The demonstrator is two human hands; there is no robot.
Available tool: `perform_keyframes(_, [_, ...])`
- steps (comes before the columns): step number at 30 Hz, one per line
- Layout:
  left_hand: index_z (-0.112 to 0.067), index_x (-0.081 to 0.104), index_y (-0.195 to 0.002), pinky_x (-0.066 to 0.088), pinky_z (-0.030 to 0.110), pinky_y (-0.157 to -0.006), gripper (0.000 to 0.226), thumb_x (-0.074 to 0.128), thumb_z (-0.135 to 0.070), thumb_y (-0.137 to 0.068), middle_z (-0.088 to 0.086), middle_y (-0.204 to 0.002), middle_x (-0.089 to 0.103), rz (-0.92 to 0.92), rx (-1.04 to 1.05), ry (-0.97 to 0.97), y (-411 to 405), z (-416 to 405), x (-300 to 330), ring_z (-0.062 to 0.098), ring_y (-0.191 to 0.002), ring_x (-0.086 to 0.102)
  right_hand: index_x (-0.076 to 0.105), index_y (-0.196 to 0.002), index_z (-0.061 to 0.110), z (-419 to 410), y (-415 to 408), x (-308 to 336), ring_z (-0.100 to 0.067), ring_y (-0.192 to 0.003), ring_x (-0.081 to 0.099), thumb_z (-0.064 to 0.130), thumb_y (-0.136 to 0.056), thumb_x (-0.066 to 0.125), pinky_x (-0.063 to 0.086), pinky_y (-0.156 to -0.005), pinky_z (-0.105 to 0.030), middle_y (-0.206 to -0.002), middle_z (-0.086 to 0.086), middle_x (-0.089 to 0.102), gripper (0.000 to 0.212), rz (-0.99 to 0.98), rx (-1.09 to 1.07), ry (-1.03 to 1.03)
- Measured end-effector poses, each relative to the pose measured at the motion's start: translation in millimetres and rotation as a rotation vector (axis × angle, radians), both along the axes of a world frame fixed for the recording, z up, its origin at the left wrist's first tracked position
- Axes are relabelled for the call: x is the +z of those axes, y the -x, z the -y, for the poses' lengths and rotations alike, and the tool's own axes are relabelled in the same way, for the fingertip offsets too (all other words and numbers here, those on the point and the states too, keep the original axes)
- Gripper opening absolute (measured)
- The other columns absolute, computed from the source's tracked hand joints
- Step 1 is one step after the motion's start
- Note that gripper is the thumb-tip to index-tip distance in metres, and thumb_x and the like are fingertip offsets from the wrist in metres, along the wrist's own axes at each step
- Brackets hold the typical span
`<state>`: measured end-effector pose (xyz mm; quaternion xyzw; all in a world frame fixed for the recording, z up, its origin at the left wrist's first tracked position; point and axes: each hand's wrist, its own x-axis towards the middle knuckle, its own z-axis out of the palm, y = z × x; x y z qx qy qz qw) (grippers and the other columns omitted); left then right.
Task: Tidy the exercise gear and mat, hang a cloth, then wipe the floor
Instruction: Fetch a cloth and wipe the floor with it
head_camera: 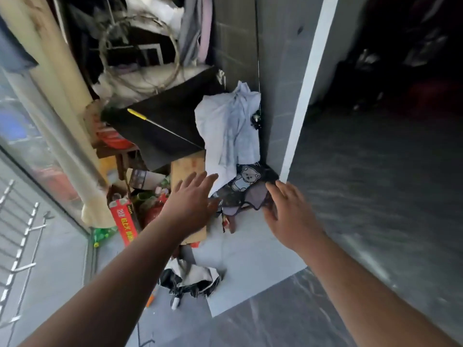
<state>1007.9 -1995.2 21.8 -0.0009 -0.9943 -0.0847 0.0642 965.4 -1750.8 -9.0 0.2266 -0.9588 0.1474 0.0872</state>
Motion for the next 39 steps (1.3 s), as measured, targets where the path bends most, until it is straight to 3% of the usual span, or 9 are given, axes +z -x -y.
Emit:
perform_keyframes(6, [-0.026, 0.023, -0.154, 0.014, 0.044, -0.12, 0.061, 0.043, -0.042, -0.098, 0.001, -0.161, 0.026, 0.026, -0.177, -0.028, 115.1, -34.4, -11.2, 0.026, -0.149, 0.018, 0.027, -0.151, 0.024, -29.3, 72.2, -6.3, -0.026, -0.146, 0.02, 0.044, -0.097, 0.044, 0.033, -0.113, -0.049, -0.157, -0.004, 0.03, 0.06, 0.074, -0.214, 0.015])
perform_keyframes(10, [-0.028, 0.024, -0.153, 0.017, 0.044, -0.12, 0.061, 0.044, -0.042, -0.097, 0.003, -0.161, 0.026, 0.023, -0.277, -0.057, 206.4, -37.7, -23.8, 0.027, -0.149, 0.019, 0.018, -0.152, 0.028, -33.9, 132.5, -11.6, -0.024, -0.149, 0.012, 0.046, -0.099, 0.041, 0.027, -0.117, -0.051, -0.161, 0.0, 0.022, 0.061, 0.107, -0.331, -0.012])
perform_keyframes(17, [-0.023, 0.032, -0.146, 0.027, 0.047, -0.115, 0.054, 0.044, -0.04, -0.096, 0.006, -0.152, 0.038, 0.051, -0.484, -0.054, 349.1, -49.8, -26.7, 0.029, -0.141, 0.03, 0.017, -0.154, 0.027, -30.5, 233.5, -8.7, -0.023, -0.15, 0.015, 0.047, -0.099, 0.042, 0.026, -0.118, -0.046, -0.161, -0.001, 0.025, 0.064, 0.143, -0.533, 0.038])
perform_keyframes(22, [-0.019, 0.04, -0.137, 0.043, 0.05, -0.098, 0.059, 0.033, -0.048, -0.086, 0.008, -0.13, 0.053, 0.018, -0.621, -0.046, 432.1, -91.2, -21.2, 0.033, -0.12, 0.048, 0.018, -0.154, 0.027, -59.0, 292.3, -6.9, -0.023, -0.149, 0.017, 0.045, -0.098, 0.042, 0.028, -0.117, -0.046, -0.16, 0.0, 0.027, 0.064, 0.135, -0.624, 0.032])
perform_keyframes(27, [-0.018, 0.042, -0.139, 0.041, 0.046, -0.103, 0.053, 0.053, -0.039, -0.092, 0.007, -0.136, 0.053, -0.054, -0.705, -0.065, 506.6, -152.0, -31.8, 0.03, -0.124, 0.047, 0.021, -0.153, 0.026, -114.7, 357.2, -14.7, -0.023, -0.148, 0.019, 0.043, -0.097, 0.045, 0.029, -0.116, -0.043, -0.158, 0.001, 0.031, 0.064, 0.123, -0.687, 0.061])
perform_keyframes(39, [-0.019, 0.04, -0.144, 0.035, 0.043, -0.111, 0.057, 0.054, -0.041, -0.094, 0.005, -0.148, 0.046, -0.021, -0.618, -0.087, 728.5, -352.5, -42.8, 0.028, -0.136, 0.04, 0.016, -0.156, 0.025, -322.3, 571.5, -21.4, -0.022, -0.15, 0.015, 0.043, -0.098, 0.043, 0.025, -0.117, -0.041, -0.16, 0.001, 0.027, 0.066, 0.156, -0.651, 0.025])
